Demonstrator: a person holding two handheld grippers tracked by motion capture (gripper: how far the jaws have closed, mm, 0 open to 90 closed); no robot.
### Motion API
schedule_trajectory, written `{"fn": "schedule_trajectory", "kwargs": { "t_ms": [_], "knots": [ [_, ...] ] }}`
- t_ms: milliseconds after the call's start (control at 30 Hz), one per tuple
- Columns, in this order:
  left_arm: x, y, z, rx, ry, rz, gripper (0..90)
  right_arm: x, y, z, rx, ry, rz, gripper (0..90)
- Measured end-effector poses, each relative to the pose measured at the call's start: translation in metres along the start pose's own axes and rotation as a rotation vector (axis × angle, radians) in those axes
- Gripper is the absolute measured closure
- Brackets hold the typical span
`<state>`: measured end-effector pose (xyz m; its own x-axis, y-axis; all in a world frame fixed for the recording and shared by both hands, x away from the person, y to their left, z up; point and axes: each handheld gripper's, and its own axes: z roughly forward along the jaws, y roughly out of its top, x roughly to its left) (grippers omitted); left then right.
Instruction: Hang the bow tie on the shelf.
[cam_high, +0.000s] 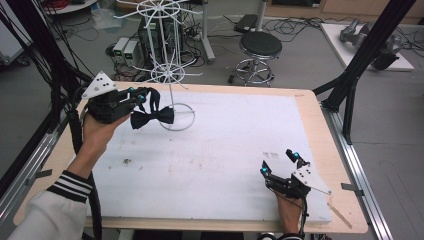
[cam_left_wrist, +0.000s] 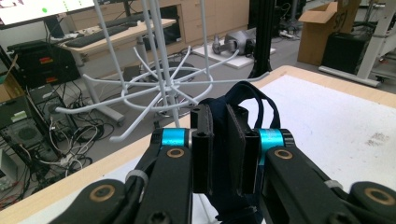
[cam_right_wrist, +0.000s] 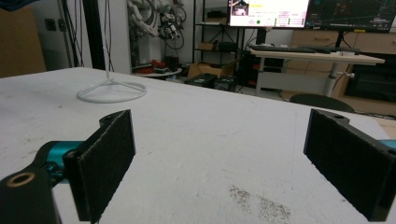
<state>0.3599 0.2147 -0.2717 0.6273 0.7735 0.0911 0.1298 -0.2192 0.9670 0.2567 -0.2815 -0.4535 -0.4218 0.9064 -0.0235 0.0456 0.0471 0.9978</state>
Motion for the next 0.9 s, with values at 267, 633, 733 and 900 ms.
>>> {"fn": "schedule_trajectory", "kwargs": {
  "t_ms": [267, 633, 733, 900],
  "knots": [
    [0.002, 0.004, 0.014, 0.019, 0.014, -0.014, 80.6, 0.0, 0.0, 0.0, 0.0, 0.003, 0.004, 8.0],
    [0.001, 0.011, 0.028, 0.029, 0.019, -0.013, 80.5, 0.0, 0.0, 0.0, 0.001, 0.002, 0.002, 8.0],
    [0.001, 0.013, 0.034, 0.044, 0.023, -0.012, 80.5, 0.0, 0.0, 0.0, 0.001, 0.002, 0.002, 8.0],
    [0.004, 0.013, 0.042, 0.055, 0.035, -0.021, 80.5, 0.0, 0.0, 0.0, 0.0, 0.003, 0.006, 8.0]
  ]
}}
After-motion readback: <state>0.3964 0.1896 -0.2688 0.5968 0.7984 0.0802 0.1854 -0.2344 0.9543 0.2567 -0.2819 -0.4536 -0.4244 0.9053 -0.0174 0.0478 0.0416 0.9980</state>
